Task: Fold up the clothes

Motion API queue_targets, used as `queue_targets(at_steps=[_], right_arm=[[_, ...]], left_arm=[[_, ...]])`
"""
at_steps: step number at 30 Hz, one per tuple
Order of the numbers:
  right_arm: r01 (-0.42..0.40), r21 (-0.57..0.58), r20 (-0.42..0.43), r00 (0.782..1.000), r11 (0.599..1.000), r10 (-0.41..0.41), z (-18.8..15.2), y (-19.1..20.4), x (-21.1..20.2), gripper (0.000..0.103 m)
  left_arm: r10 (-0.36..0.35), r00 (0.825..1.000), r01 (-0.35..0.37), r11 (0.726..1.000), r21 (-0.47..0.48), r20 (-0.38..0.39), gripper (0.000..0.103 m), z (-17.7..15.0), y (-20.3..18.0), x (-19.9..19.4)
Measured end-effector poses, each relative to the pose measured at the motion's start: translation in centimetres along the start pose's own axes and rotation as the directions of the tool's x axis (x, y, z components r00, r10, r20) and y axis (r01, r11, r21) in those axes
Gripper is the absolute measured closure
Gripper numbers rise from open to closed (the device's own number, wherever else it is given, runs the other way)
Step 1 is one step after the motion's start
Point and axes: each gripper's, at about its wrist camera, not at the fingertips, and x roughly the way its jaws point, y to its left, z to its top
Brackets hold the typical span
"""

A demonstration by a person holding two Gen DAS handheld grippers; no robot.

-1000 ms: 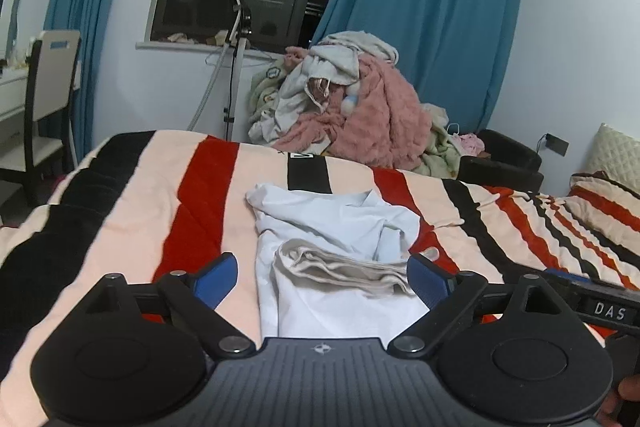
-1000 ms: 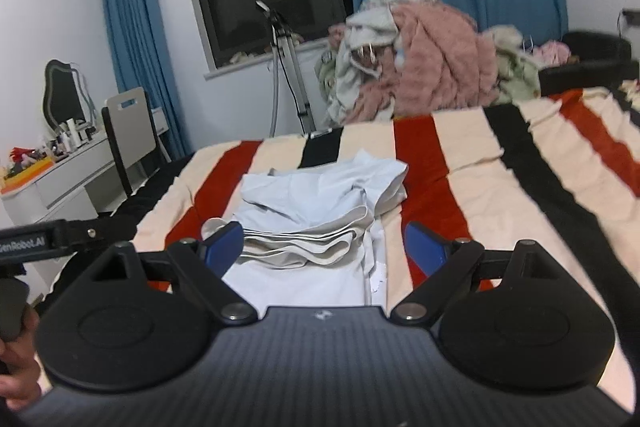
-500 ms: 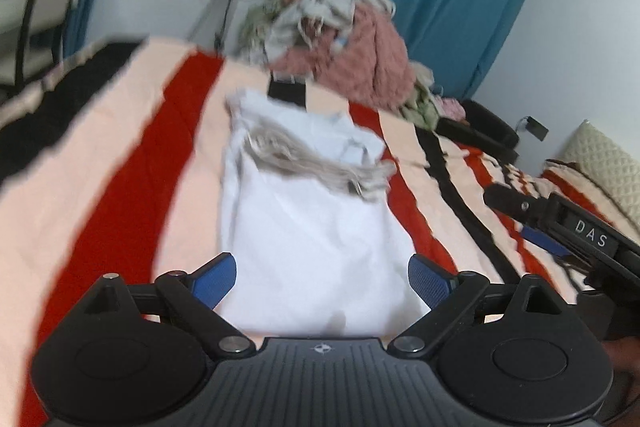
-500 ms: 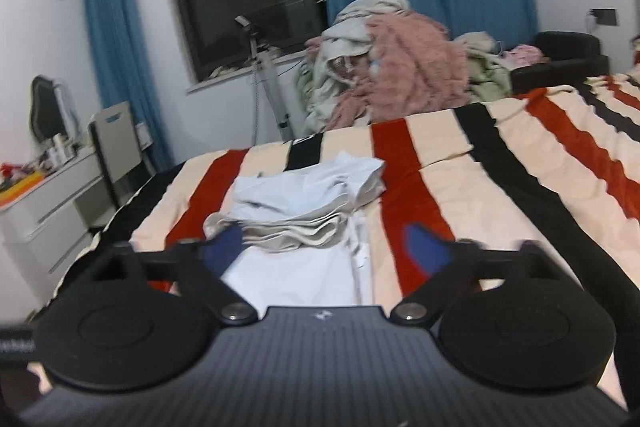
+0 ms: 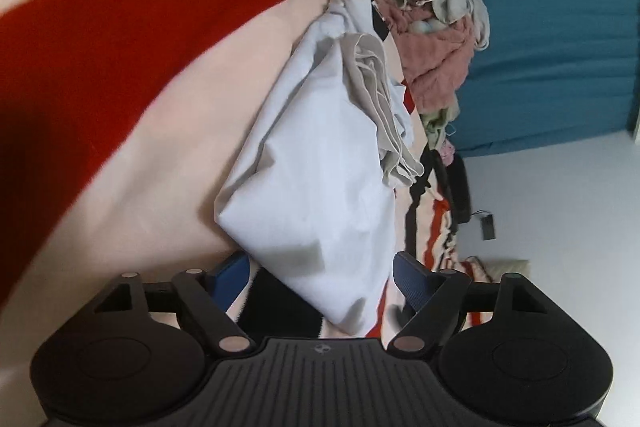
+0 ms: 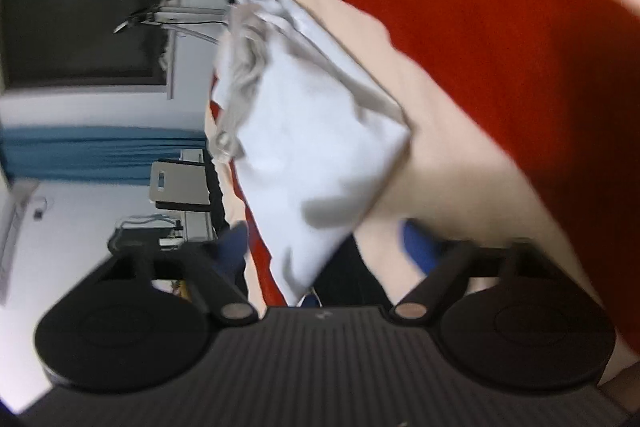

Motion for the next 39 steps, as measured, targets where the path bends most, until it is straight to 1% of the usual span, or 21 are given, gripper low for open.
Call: queue_targets(at_steps=[1, 2, 3, 4, 5, 6, 7, 8, 9, 11, 13, 15, 18, 21, 24, 28, 31, 34, 36, 37, 39], right_arm=[[0.006, 0.006, 0.012, 1.000, 1.000, -0.006, 0.0, -0.2, 0.2, 0.033], [0.011, 0.008, 0.036, 0.999, 1.000, -0.011, 0.0, -0.3, 0.3, 0.038], [0.016, 0.008, 0.070, 0.997, 1.000, -0.017, 0.1, -0.4, 0.2, 0.042], [0.025, 0.009, 0.105, 0.994, 1.000, -0.026, 0.3, -0.5, 0.1, 0.051], [0.033, 0.010, 0.141, 0.989, 0.999, -0.034, 0.6, -0.7, -0.1, 0.057], [0.033, 0.011, 0.164, 0.986, 0.999, -0.035, 0.8, -0.7, 0.0, 0.059], [0.036, 0.003, 0.174, 0.984, 0.999, -0.035, 1.0, -0.7, 0.1, 0.062], [0.041, -0.011, 0.181, 0.983, 0.999, -0.038, 1.1, -0.6, 0.3, 0.072], [0.047, -0.025, 0.188, 0.981, 0.999, -0.041, 1.3, -0.5, 0.5, 0.076], [0.057, -0.066, 0.205, 0.978, 0.996, -0.043, 1.1, -0.1, 0.6, 0.085], [0.061, -0.119, 0.226, 0.974, 0.991, -0.032, 0.7, 0.5, 0.3, 0.090], [0.055, -0.172, 0.243, 0.970, 0.984, -0.012, 0.9, 1.3, -0.4, 0.092], [0.049, -0.241, 0.268, 0.963, 0.969, 0.018, 0.4, 2.3, -1.8, 0.095], [0.030, -0.315, 0.307, 0.949, 0.949, 0.072, -0.6, 3.5, -3.9, 0.097], [-0.002, -0.365, 0.326, 0.937, 0.931, 0.130, -2.1, 4.2, -6.5, 0.097], [-0.019, -0.427, 0.345, 0.921, 0.904, 0.182, -4.7, 4.8, -9.7, 0.097], [-0.025, -0.480, 0.367, 0.902, 0.877, 0.226, -7.5, 4.5, -12.6, 0.097], [-0.027, -0.527, 0.384, 0.884, 0.849, 0.266, -10.2, 3.8, -15.4, 0.097], [0.002, -0.548, 0.417, 0.868, 0.837, 0.271, -12.1, 3.2, -16.7, 0.097], [0.015, -0.546, 0.433, 0.861, 0.837, 0.268, -12.7, 2.9, -17.1, 0.097], [0.009, -0.526, 0.450, 0.851, 0.851, 0.269, -13.2, 2.4, -17.6, 0.097]], left_arm=[[-0.002, 1.000, 0.002, 1.000, -0.011, 0.001, 0.027, 0.1, 0.2, 0.2], [-0.001, 1.000, 0.001, 1.000, -0.024, 0.001, 0.028, 0.2, 0.5, 0.4], [0.005, 1.000, -0.005, 0.999, -0.033, 0.009, 0.033, 0.2, 0.8, 0.5], [0.013, 1.000, -0.012, 0.999, -0.040, 0.018, 0.041, 0.3, 1.0, 0.5], [0.020, 0.999, -0.019, 0.999, -0.046, 0.027, 0.045, 0.4, 1.2, 0.6], [0.028, 0.999, -0.026, 0.998, -0.052, 0.037, 0.053, 0.5, 1.4, 0.6], [0.036, 0.998, -0.034, 0.998, -0.057, 0.047, 0.063, 0.6, 1.6, 0.6], [0.045, 0.998, -0.042, 0.997, -0.059, 0.052, 0.069, 0.7, 1.7, 0.7], [0.054, 0.997, -0.051, 0.997, -0.059, 0.056, 0.077, 0.8, 1.9, 0.8], [0.057, 0.996, -0.054, 0.997, -0.051, 0.065, 0.084, 0.8, 2.0, 0.6], [0.049, 0.996, -0.046, 0.998, -0.039, 0.072, 0.090, 0.8, 1.9, 0.3], [0.031, 0.996, -0.031, 1.000, -0.007, 0.086, 0.093, 0.7, 1.3, -0.5], [-0.007, 0.993, 0.000, 0.998, 0.057, 0.120, 0.096, 0.3, 0.0, -2.2], [-0.058, 0.985, 0.038, 0.991, 0.126, 0.164, 0.096, -0.8, -1.3, -4.9], [-0.116, 0.975, 0.081, 0.980, 0.183, 0.189, 0.097, -2.5, -2.3, -7.8], [-0.162, 0.960, 0.096, 0.957, 0.273, 0.229, 0.097, -5.8, -3.5, -11.7], [-0.199, 0.951, 0.127, 0.949, 0.288, 0.238, 0.097, -8.4, -4.0, -14.2], [-0.231, 0.938, 0.144, 0.938, 0.314, 0.260, 0.097, -11.1, -4.4, -16.5], [-0.230, 0.944, 0.157, 0.944, 0.290, 0.239, 0.097, -12.5, -4.2, -17.4], [-0.230, 0.944, 0.161, 0.946, 0.282, 0.235, 0.097, -12.7, -4.3, -17.6], [-0.223, 0.945, 0.153, 0.948, 0.281, 0.238, 0.097, -12.6, -4.5, -17.8]])
